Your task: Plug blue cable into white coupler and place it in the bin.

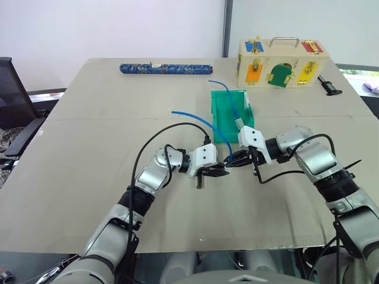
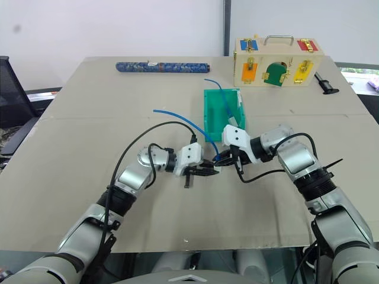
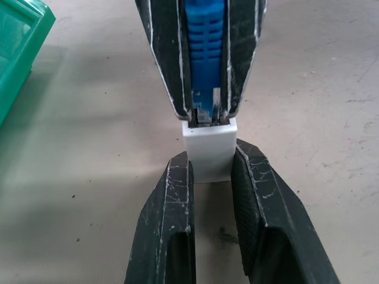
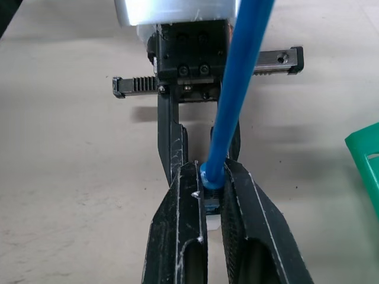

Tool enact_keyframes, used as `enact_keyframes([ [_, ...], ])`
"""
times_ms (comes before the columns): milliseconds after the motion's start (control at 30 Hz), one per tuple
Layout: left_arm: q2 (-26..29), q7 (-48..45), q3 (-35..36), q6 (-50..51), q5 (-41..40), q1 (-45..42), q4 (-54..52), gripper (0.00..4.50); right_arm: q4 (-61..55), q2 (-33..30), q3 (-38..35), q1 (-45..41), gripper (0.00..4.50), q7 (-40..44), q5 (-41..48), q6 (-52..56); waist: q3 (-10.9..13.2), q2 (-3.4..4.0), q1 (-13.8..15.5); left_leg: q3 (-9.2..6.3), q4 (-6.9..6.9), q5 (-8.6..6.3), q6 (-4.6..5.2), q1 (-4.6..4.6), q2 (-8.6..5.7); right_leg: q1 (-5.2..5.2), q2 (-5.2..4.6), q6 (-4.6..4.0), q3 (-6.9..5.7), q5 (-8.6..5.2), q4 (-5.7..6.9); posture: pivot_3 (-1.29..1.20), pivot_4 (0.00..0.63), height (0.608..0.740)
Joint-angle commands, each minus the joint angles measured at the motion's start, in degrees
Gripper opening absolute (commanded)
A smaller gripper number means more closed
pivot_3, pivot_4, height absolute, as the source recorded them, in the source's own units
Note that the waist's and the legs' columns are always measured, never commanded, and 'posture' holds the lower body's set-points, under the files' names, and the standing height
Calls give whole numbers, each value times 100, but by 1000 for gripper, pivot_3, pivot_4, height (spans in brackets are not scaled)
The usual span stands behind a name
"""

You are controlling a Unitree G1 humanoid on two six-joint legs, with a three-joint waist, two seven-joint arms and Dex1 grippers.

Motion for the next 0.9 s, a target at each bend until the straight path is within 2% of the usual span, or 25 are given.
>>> enact_keyframes([
  [33,-20,-40,-31,-82,53,40,-152,269,583,-72,659,538,0,203,-497,279,-7,0,1,-1,-1,0,0,7,0,7,0,0,0,0,0,0,150,740],
  [133,-17,-43,-58,-140,99,60,-184,269,546,-82,695,530,0,219,-539,284,-7,1,1,1,-18,-2,1,66,1,59,-1,2,1,-4,-7,0,150,740],
  [233,-41,-30,-66,-156,121,66,-197,269,601,96,519,456,0,-75,-569,-42,-12,2,-2,-2,-21,-2,1,76,5,68,0,22,-1,-17,-8,0,150,740],
  [367,-87,22,13,-30,61,75,-210,269,169,326,-345,458,1415,-348,11,-223,-5,10,3,-6,-19,-2,0,73,5,65,1,18,-2,-14,-7,0,150,740],
  [433,-80,27,43,11,53,95,-237,269,-270,287,-754,579,2508,-606,122,-342,0,12,4,-8,-19,-1,0,60,5,56,-2,1,0,-3,-7,0,150,740],
  [467,-78,43,58,37,53,108,-254,269,-591,263,-991,657,2849,-719,289,-218,5,14,5,-7,-18,-2,0,58,4,54,-2,1,0,-3,-7,0,150,740],
  [567,-89,105,140,213,-14,157,-364,269,-1561,144,-1572,995,4338,-1148,566,-18,15,23,7,-7,-17,-1,0,26,4,22,-4,1,2,-2,-4,0,150,740],
  [633,-90,123,195,343,-63,184,-475,269,-2089,53,-1814,1230,4439,-1376,680,125,15,23,9,-14,-10,0,-2,-11,4,-9,-3,1,-2,-1,-1,0,150,740],
  [767,-65,230,491,1096,-423,235,-984,269,-3697,-327,-2621,2325,4439,-2001,971,777,16,21,67,-30,-5,0,-2,-43,3,-29,-5,0,-15,-1,-3,0,150,740],
  [833,-186,484,784,1715,-764,190,-1298,269,-4262,-382,-3025,2950,4439,-2361,1025,979,24,16,66,-29,-5,0,-1,-54,2,-38,-5,2,-14,-2,-6,0,150,740],
  [900,-368,894,1176,2761,-1233,57,-1685,269,-4773,-305,-3403,3606,4439,-2773,1011,1098,29,13,66,-26,-4,-1,0,-54,1,-38,-7,3,-11,-3,-5,0,150,740],
])
